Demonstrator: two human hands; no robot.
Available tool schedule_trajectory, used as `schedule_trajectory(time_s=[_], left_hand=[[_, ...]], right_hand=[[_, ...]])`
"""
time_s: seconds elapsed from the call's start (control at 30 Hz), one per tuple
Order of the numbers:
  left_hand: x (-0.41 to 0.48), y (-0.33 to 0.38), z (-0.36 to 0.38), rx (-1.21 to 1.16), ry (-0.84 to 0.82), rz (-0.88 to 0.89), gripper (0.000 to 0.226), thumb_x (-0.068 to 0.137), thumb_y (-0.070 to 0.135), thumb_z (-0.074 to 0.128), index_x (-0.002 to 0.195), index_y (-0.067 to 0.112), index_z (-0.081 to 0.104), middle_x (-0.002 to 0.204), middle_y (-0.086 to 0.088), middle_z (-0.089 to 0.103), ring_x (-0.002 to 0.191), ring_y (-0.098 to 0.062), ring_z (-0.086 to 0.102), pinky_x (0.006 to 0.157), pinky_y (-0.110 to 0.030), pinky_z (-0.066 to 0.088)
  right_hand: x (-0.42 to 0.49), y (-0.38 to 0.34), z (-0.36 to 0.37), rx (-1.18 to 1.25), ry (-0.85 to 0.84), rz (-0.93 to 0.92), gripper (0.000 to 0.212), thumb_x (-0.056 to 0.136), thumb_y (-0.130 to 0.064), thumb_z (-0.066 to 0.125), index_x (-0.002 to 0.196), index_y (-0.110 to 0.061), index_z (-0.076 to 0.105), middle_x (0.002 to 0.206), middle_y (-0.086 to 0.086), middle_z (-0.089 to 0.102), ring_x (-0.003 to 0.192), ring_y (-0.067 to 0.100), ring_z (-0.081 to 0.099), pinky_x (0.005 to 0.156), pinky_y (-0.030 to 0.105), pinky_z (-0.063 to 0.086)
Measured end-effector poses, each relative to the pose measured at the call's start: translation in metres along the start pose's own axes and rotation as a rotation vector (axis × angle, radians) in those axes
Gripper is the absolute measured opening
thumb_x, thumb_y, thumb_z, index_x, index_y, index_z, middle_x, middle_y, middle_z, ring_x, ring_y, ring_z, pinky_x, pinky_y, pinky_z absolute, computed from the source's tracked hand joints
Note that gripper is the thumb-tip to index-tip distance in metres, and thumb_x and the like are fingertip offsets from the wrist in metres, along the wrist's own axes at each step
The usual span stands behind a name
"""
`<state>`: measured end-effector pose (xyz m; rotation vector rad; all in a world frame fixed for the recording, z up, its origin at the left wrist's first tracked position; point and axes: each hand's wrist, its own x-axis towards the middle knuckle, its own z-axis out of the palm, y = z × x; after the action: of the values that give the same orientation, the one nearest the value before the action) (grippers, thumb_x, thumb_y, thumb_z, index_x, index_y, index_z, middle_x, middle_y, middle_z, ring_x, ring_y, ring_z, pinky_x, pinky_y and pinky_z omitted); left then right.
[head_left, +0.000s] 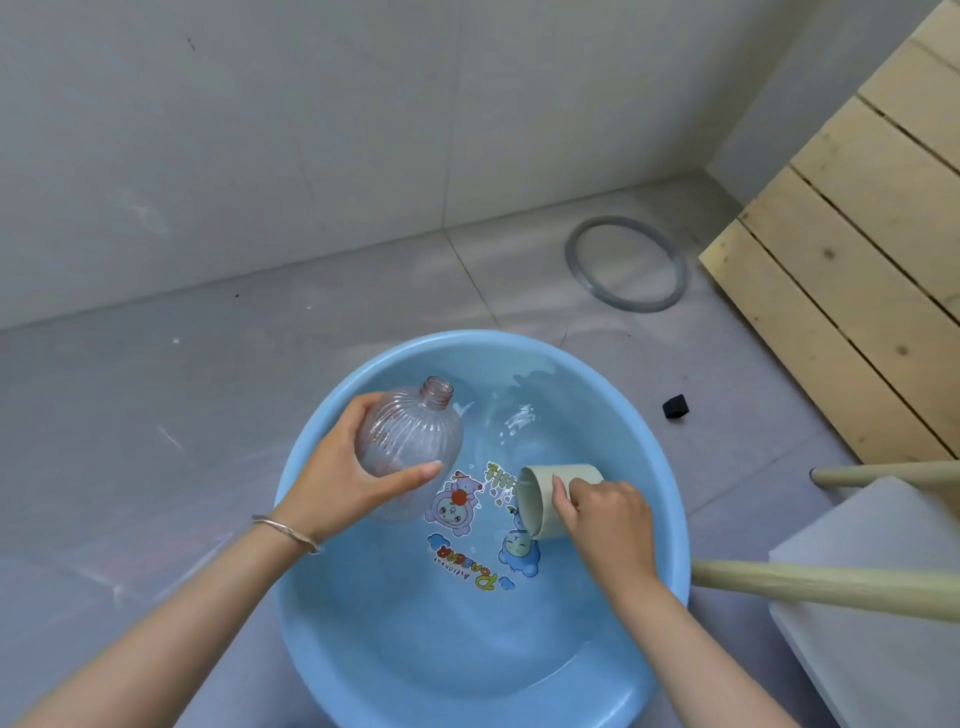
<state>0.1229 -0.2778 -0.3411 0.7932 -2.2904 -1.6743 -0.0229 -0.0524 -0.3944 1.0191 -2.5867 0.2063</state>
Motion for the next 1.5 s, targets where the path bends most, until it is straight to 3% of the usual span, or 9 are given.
schedule_trajectory(time_s=[0.17, 0.37, 0.5, 0.77, 0.87, 1.03, 1.13, 1.37, 1.5], left_hand=[[-0.003, -0.009, -0.001, -0.019, -0.007, -0.009, 0.082, 0.048, 0.06, 0.077, 0.119, 0.03, 0.049, 0.114, 0.024, 0.058, 0.102, 0.013, 0.055, 0.078, 0.003, 0.036], [-0.005, -0.018, 0.0, -0.028, -0.011, -0.027, 0.083, 0.049, 0.061, 0.078, 0.121, 0.031, 0.049, 0.116, 0.023, 0.058, 0.105, 0.009, 0.056, 0.08, 0.001, 0.038], [-0.005, -0.02, 0.0, -0.029, -0.012, -0.031, 0.085, 0.048, 0.061, 0.078, 0.121, 0.03, 0.048, 0.116, 0.023, 0.057, 0.105, 0.009, 0.055, 0.081, 0.001, 0.038], [-0.004, -0.021, -0.002, -0.009, -0.035, -0.026, 0.08, 0.054, 0.048, 0.088, 0.121, 0.031, 0.049, 0.111, 0.026, 0.06, 0.104, 0.015, 0.054, 0.08, 0.003, 0.036], [-0.005, -0.017, -0.001, -0.017, -0.05, -0.017, 0.079, 0.054, 0.046, 0.088, 0.12, 0.031, 0.049, 0.112, 0.035, 0.056, 0.105, 0.014, 0.054, 0.084, 0.001, 0.037], [-0.005, -0.009, 0.003, -0.001, -0.077, 0.025, 0.082, 0.043, 0.058, 0.082, 0.115, 0.041, 0.044, 0.113, 0.036, 0.054, 0.107, 0.015, 0.052, 0.085, 0.002, 0.035], [-0.003, -0.008, 0.007, 0.033, -0.102, 0.064, 0.092, 0.044, 0.059, 0.085, 0.124, 0.038, 0.045, 0.12, 0.028, 0.055, 0.115, 0.007, 0.051, 0.095, -0.007, 0.037], [-0.001, -0.002, 0.011, 0.068, -0.137, 0.143, 0.092, 0.048, 0.05, 0.09, 0.126, 0.034, 0.045, 0.123, 0.023, 0.054, 0.117, 0.0, 0.052, 0.097, -0.013, 0.04], [-0.002, -0.002, 0.016, 0.052, -0.138, 0.147, 0.091, 0.047, 0.044, 0.092, 0.125, 0.034, 0.045, 0.121, 0.023, 0.055, 0.115, -0.002, 0.054, 0.094, -0.008, 0.038]], right_hand=[[0.002, -0.008, 0.004, 0.005, 0.0, -0.079, 0.051, 0.082, -0.035, 0.047, 0.036, -0.021, 0.029, 0.029, 0.005, 0.032, 0.036, 0.025, 0.021, 0.053, 0.029, 0.031], [0.006, -0.02, -0.006, 0.142, -0.23, 0.029, 0.058, 0.075, -0.05, 0.054, 0.046, -0.019, 0.016, 0.031, 0.001, 0.018, 0.042, 0.022, 0.014, 0.046, 0.019, 0.007], [0.006, -0.015, -0.006, 0.447, -0.384, 0.405, 0.069, 0.077, -0.049, 0.071, 0.047, -0.019, 0.017, 0.048, -0.001, 0.013, 0.053, 0.021, 0.019, 0.047, 0.033, 0.015], [0.005, -0.008, -0.032, 1.241, -0.2, 0.876, 0.048, 0.088, -0.028, 0.063, 0.051, -0.013, 0.037, 0.044, -0.014, 0.027, 0.044, 0.004, 0.028, 0.046, 0.014, 0.028], [0.007, -0.007, -0.044, 1.468, -0.083, 0.99, 0.047, 0.086, -0.019, 0.063, 0.04, -0.02, 0.053, 0.043, -0.012, 0.04, 0.048, 0.005, 0.041, 0.064, 0.018, 0.041], [0.023, 0.0, -0.082, 1.654, 0.005, 0.935, 0.033, 0.053, -0.039, 0.084, 0.045, -0.014, 0.064, 0.047, 0.0, 0.057, 0.055, 0.013, 0.053, 0.069, 0.027, 0.045], [0.036, 0.004, -0.103, 1.667, 0.017, 0.897, 0.032, 0.055, -0.033, 0.081, 0.041, -0.016, 0.059, 0.043, 0.0, 0.054, 0.047, 0.013, 0.051, 0.072, 0.035, 0.042], [0.055, 0.002, -0.131, 1.46, 0.06, 0.782, 0.086, 0.036, -0.059, 0.086, 0.06, 0.011, 0.041, 0.06, 0.02, 0.035, 0.058, 0.029, 0.038, 0.061, 0.027, 0.045], [0.058, 0.002, -0.139, 1.4, 0.041, 0.728, 0.086, 0.045, -0.053, 0.086, 0.057, 0.011, 0.03, 0.056, 0.019, 0.023, 0.063, 0.029, 0.027, 0.069, 0.037, 0.035]])
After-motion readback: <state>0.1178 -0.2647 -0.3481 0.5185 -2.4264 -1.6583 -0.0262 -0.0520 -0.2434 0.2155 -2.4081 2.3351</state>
